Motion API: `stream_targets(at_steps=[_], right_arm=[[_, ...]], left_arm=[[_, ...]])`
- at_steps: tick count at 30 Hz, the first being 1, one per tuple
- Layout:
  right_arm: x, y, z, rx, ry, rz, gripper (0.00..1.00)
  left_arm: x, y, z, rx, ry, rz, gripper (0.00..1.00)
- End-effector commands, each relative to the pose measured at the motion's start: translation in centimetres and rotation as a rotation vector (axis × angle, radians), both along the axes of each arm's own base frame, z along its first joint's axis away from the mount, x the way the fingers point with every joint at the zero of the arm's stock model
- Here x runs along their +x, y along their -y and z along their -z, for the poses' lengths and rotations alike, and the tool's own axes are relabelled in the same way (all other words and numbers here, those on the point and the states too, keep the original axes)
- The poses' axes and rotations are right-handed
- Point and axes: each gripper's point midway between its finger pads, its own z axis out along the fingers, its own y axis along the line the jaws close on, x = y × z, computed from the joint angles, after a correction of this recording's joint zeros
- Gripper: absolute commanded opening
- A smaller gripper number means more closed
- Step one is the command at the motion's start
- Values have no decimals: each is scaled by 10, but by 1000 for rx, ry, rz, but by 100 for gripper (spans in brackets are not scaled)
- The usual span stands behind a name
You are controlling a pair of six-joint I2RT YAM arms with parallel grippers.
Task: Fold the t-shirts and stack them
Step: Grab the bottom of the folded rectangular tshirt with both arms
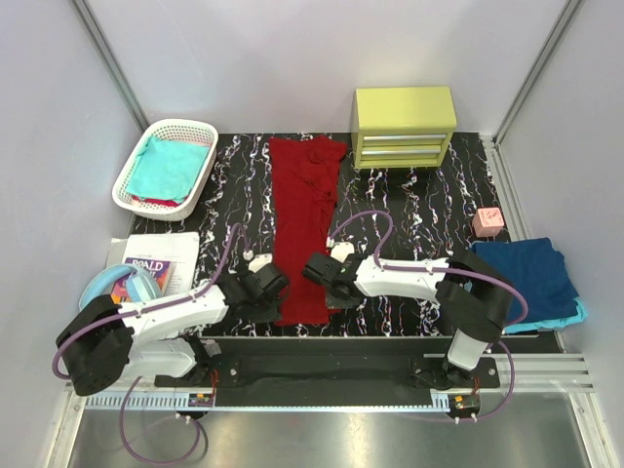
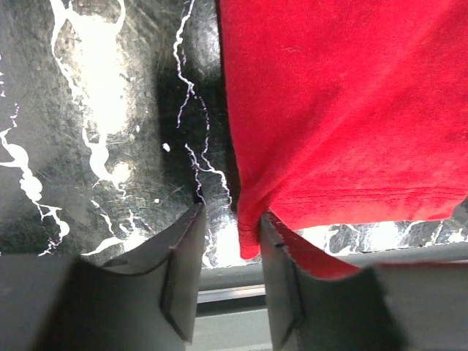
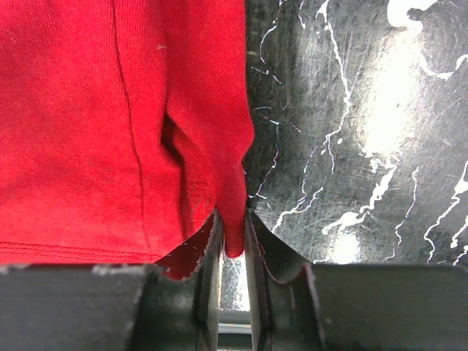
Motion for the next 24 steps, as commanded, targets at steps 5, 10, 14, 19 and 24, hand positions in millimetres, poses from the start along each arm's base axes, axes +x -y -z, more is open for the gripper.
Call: stream_targets(at_steps=[5, 10, 14, 19, 24], right_arm=[[1, 20, 1, -65, 19, 19, 25], [0, 21, 1, -66, 17, 18, 24], [0, 22, 2, -68, 15, 18, 24], [-1, 21, 3, -71, 11, 16, 24], [0, 21, 4, -71, 11, 16, 25]], left_arm=[[23, 24, -23, -28, 84, 20, 30], [25, 33, -26, -29, 88, 35, 29], [24, 35, -24, -25, 79, 42, 28], [19, 34, -21, -27, 66, 45, 28], [12, 30, -22, -44, 54, 35, 38]])
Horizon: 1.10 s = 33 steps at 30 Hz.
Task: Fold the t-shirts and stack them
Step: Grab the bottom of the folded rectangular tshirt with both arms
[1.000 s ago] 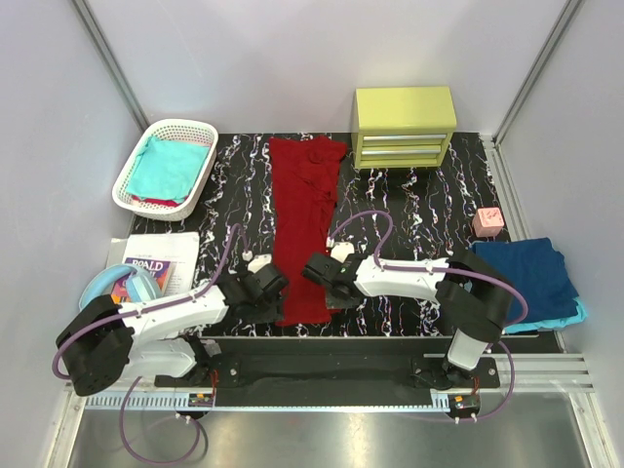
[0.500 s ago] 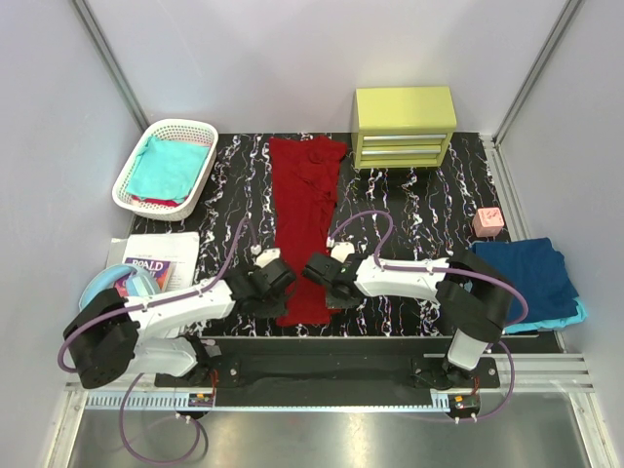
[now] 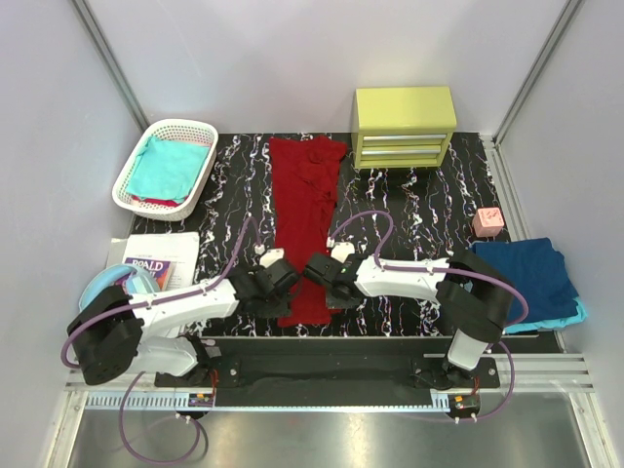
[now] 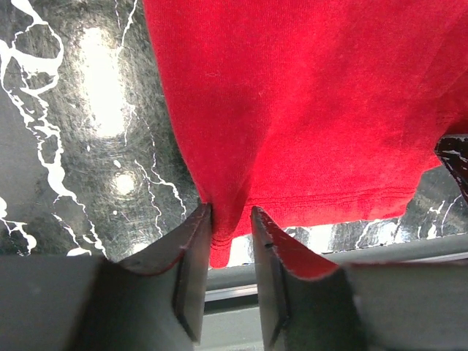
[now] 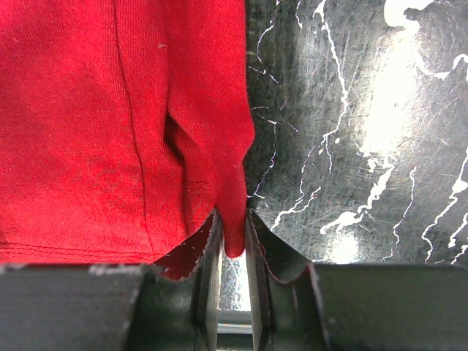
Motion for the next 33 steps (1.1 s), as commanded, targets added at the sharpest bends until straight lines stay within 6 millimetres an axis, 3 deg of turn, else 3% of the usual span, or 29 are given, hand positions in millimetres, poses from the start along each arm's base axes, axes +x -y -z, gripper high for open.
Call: stream_targets(at_steps=[1, 6, 14, 19, 27, 29, 33], right_arm=[[0, 20, 4, -68, 8, 20, 25], [0, 20, 4, -70, 7, 19, 24], [0, 19, 4, -67, 8, 22, 22], [-2, 22, 4, -68, 3, 25, 22], [-3, 22, 5, -68, 0, 26, 23], [-3, 22, 4, -67, 3, 26, 24], [-2, 23, 4, -69, 4, 27, 23]], left_arm=[[1, 4, -10, -44, 30, -11, 39], [-5, -1, -10, -42, 27, -16, 39], [-7, -6, -3, -13, 8, -32, 11], [-10, -7, 2, 2, -11, -31, 13], [-15, -11, 4, -1, -23, -43, 40], [-15, -11, 4, 0, -20, -44, 41], [-15, -10, 3, -3, -20, -47, 33]])
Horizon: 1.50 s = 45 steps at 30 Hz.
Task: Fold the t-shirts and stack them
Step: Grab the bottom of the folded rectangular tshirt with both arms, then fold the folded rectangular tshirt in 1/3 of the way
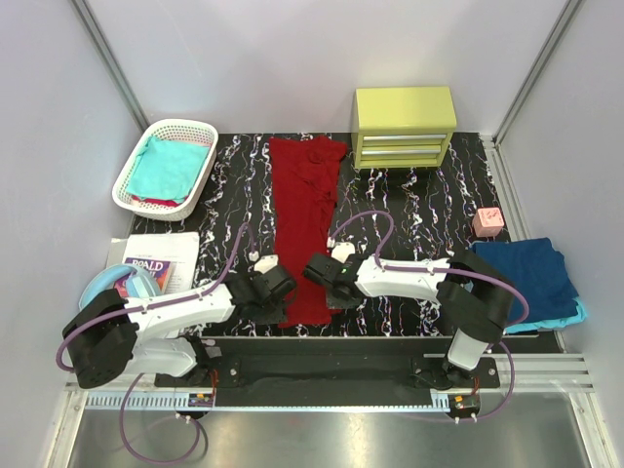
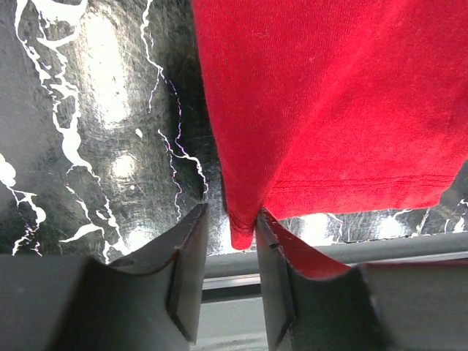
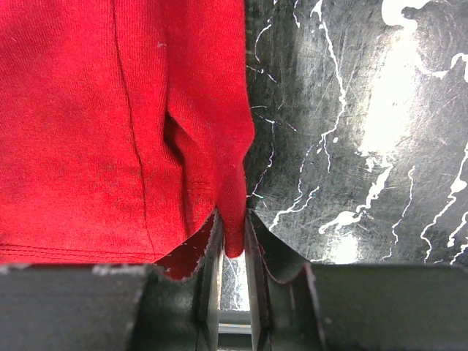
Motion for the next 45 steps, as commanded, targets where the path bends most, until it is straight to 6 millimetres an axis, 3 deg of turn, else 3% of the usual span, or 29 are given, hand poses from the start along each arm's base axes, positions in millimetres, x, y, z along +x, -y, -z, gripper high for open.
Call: stream_targets(at_steps=[1, 7, 12, 17, 24, 30, 36, 41, 45], right_arm=[[-3, 22, 4, -67, 3, 24, 22], [-3, 24, 4, -71, 2, 21, 11], [-3, 25, 3, -71, 6, 28, 0], [-3, 29, -5, -76, 21, 46, 0], [5, 44, -61, -29, 128, 87, 0], [19, 33, -104, 17, 201, 59, 0], [44, 21, -126, 20, 248, 42, 0], [82, 40, -125, -23, 250, 70, 0], [119, 52, -128, -40, 277, 89, 0]], left_arm=[[2, 3, -4, -18, 21, -11, 26], [3, 6, -6, -19, 25, -7, 0], [3, 6, -6, -19, 28, -5, 0], [5, 6, -15, -27, 48, -6, 0], [18, 1, -55, -37, 143, -36, 0], [37, 6, -85, -17, 219, -28, 0], [63, 8, -97, 31, 254, -36, 0], [91, 4, -100, 77, 266, -57, 0], [127, -6, -105, 102, 282, -99, 0]])
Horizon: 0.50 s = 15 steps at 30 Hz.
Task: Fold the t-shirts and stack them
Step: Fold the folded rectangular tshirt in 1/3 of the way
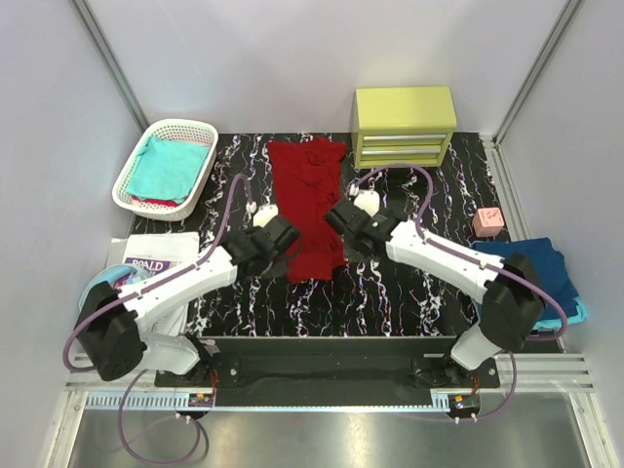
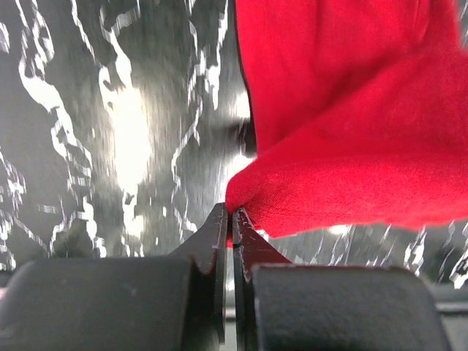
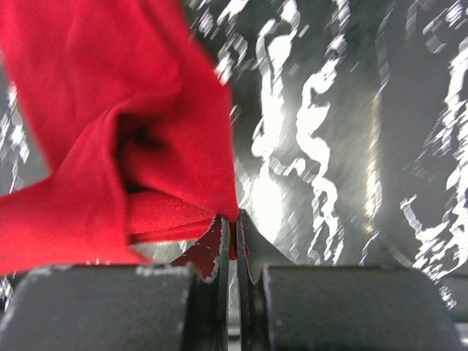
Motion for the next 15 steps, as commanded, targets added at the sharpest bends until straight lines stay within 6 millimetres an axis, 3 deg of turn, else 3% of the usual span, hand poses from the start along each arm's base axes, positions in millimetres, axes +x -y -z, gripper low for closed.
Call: stream_targets(at_steps=[1, 5, 6, 7, 9, 11, 12, 13, 15], right_arm=[[50, 17, -17, -49, 79, 17, 0], [87, 26, -18, -56, 85, 48, 0], [99, 22, -18, -57, 95, 42, 0], [105, 21, -18, -60, 97, 41, 0], [124, 19, -16, -64, 96, 40, 0], [135, 16, -14, -56, 87, 40, 0], [146, 14, -12, -53, 86, 44, 0], [152, 12, -12, -51, 90, 45, 0], [168, 6, -12, -52, 101, 38, 0]], left_arm=[[48, -9, -20, 49, 85, -20, 0], [84, -5, -21, 93, 77, -16, 0], [98, -2, -30, 78, 94, -27, 0], [106, 0, -21, 103, 75, -22, 0], [124, 5, -30, 93, 90, -23, 0], [137, 9, -23, 112, 78, -23, 0], [149, 13, -32, 100, 100, -25, 0], [155, 14, -22, 114, 78, -27, 0], [171, 13, -29, 99, 91, -45, 0]])
